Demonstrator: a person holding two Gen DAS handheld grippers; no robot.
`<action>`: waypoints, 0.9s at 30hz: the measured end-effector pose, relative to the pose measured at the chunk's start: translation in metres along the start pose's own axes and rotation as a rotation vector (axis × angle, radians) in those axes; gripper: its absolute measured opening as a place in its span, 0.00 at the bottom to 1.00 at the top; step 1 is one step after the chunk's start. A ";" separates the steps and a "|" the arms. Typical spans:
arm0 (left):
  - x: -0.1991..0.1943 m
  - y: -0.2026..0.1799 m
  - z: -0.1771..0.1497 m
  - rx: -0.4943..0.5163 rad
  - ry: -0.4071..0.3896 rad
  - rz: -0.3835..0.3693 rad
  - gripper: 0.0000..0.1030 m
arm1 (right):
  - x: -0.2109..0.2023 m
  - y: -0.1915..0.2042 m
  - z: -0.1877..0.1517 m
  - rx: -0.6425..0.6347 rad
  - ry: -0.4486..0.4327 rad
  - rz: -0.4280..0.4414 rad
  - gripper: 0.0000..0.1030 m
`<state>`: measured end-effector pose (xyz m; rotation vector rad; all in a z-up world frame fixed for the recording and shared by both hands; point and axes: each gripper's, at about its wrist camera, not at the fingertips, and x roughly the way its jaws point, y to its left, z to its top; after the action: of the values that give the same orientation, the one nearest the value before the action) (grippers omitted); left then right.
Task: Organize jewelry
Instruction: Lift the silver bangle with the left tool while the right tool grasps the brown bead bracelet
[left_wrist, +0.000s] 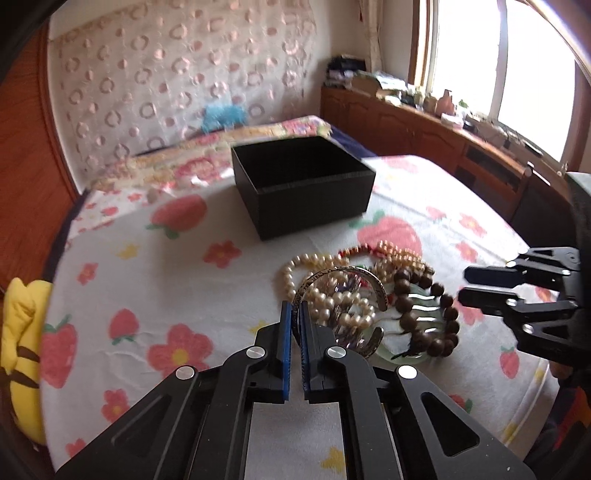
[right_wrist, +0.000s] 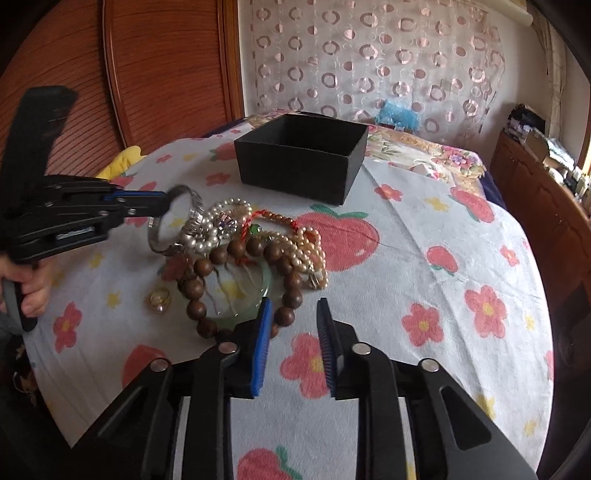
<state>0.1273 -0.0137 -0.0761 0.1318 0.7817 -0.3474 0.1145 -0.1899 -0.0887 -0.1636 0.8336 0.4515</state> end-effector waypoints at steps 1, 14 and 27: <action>-0.005 0.000 0.000 0.001 -0.014 0.006 0.03 | 0.002 0.000 0.001 0.006 0.003 0.011 0.23; -0.050 -0.009 0.006 -0.009 -0.133 0.008 0.03 | 0.026 0.001 0.016 0.037 0.061 0.035 0.21; -0.046 -0.016 0.004 0.005 -0.147 0.013 0.03 | 0.011 0.008 0.008 -0.019 0.024 0.040 0.14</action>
<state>0.0937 -0.0180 -0.0404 0.1144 0.6350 -0.3423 0.1227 -0.1764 -0.0910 -0.1707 0.8577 0.4962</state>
